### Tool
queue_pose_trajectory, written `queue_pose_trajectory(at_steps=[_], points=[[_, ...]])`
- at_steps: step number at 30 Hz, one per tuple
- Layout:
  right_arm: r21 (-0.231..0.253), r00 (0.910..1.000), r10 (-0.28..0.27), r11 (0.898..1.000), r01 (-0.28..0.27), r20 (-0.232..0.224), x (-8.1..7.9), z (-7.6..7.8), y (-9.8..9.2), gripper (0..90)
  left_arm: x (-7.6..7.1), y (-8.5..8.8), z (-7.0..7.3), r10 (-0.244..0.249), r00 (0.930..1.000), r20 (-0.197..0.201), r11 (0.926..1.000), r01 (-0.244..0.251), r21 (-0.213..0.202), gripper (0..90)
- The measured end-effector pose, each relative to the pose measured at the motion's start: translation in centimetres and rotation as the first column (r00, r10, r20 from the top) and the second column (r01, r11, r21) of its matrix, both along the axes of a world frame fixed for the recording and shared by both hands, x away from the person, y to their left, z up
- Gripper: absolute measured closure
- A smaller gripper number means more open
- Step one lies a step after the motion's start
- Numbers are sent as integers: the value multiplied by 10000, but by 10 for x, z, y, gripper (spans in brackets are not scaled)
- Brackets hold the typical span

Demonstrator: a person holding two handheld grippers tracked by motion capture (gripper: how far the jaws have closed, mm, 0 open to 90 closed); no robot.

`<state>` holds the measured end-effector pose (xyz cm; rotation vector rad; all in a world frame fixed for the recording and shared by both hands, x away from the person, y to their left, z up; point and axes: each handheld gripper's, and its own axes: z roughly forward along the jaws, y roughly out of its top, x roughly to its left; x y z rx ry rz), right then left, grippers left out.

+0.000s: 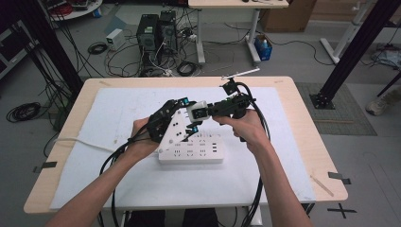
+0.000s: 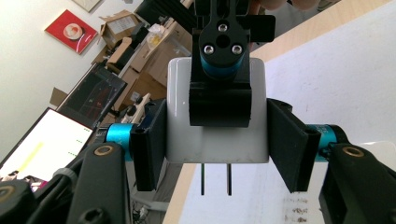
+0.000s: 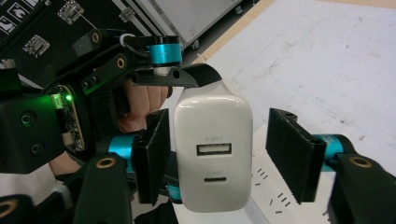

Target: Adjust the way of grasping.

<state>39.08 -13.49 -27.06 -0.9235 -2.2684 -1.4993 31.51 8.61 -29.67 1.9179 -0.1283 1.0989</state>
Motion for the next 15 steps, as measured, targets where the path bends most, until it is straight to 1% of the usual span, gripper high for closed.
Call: queue_pose_trajectory(at_steps=[1, 6, 8, 10, 11, 15], points=[[-5, 10000, -47, 10000, 47, 39, 0, 0, 0, 438, 0, 0, 0, 15, 10000, -4, 10000, -15, 23, 425], [-14, 10000, 66, 10000, -66, 71, -1, 0, 1, 510, 0, 0, 0, 9, 10000, -26, 10000, -9, -9, 425], [-23, 9997, 47, 10000, -47, 234, -2, -1, 1, 550, 0, 0, 0, -11, 10000, -6, 10000, 11, 4, 425], [-1, 9997, 97, 10000, -97, 232, -3, -1, 1, 592, 0, 0, -1, 28, 10000, -21, 10000, -27, 58, 425], [8, 9995, 100, 9999, -101, 305, -3, -1, 2, 609, 0, 0, -1, 43, 10000, -53, 10000, -43, 47, 425], [-10, 9994, 43, 10000, -43, 349, -4, 0, 2, 619, 1, 1, -1, 6, 9999, -128, 10000, -6, 5, 425]])
